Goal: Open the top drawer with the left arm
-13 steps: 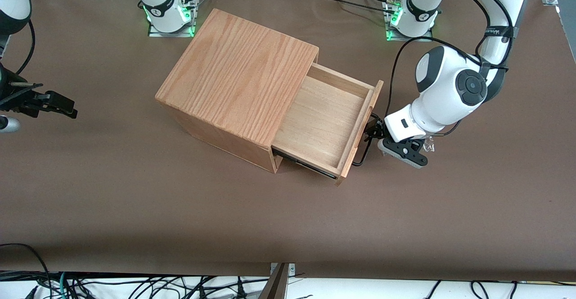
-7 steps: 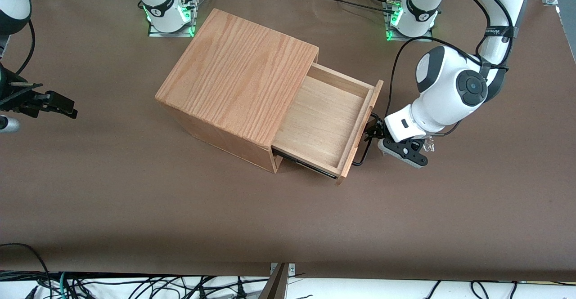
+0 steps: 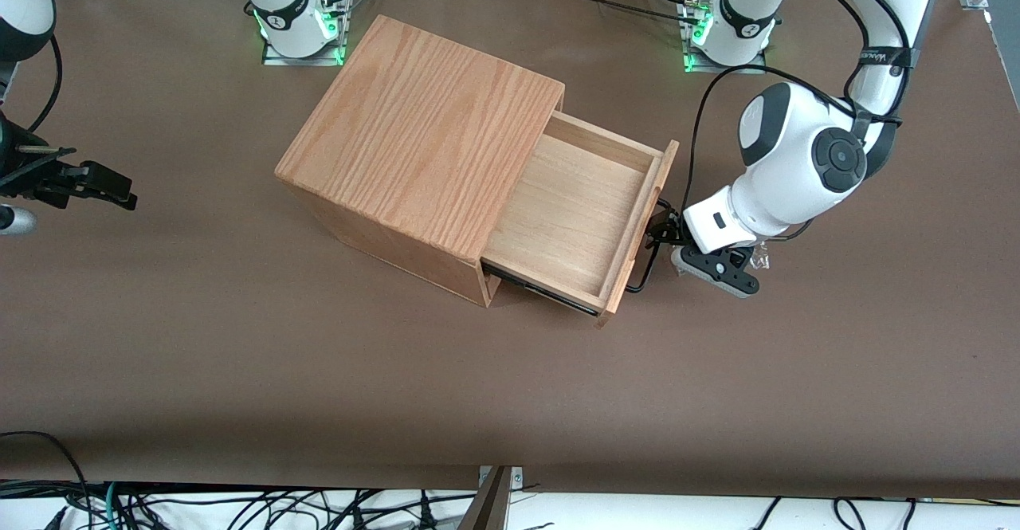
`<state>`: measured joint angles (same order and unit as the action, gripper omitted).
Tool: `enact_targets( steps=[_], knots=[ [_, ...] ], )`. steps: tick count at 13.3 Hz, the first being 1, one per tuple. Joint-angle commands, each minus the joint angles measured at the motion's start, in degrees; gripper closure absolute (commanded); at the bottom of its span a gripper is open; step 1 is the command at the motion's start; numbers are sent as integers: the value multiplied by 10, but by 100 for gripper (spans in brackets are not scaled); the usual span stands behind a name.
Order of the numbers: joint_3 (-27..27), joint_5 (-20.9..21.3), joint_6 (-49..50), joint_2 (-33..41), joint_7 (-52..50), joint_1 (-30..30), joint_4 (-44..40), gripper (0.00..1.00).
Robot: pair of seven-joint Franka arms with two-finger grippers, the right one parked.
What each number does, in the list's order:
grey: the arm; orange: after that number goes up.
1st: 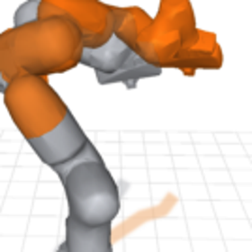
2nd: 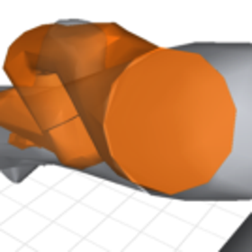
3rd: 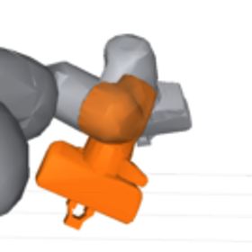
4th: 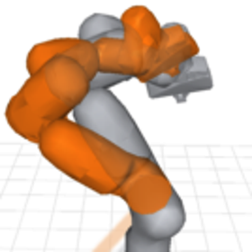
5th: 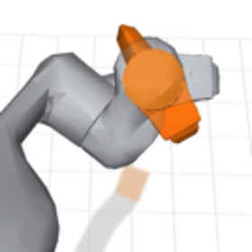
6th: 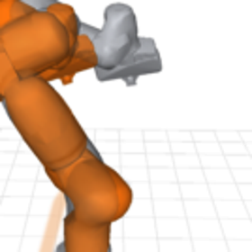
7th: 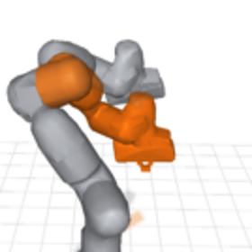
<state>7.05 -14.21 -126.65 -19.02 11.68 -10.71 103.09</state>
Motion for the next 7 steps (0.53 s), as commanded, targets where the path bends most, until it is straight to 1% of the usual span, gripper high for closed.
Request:
enact_targets(
  steps=[1,7],
  knots=[
    [-13,1,13,4,-38,-6,-23,0],
    [-13,1,29,7,-39,-6,-28,0]
  ],
)
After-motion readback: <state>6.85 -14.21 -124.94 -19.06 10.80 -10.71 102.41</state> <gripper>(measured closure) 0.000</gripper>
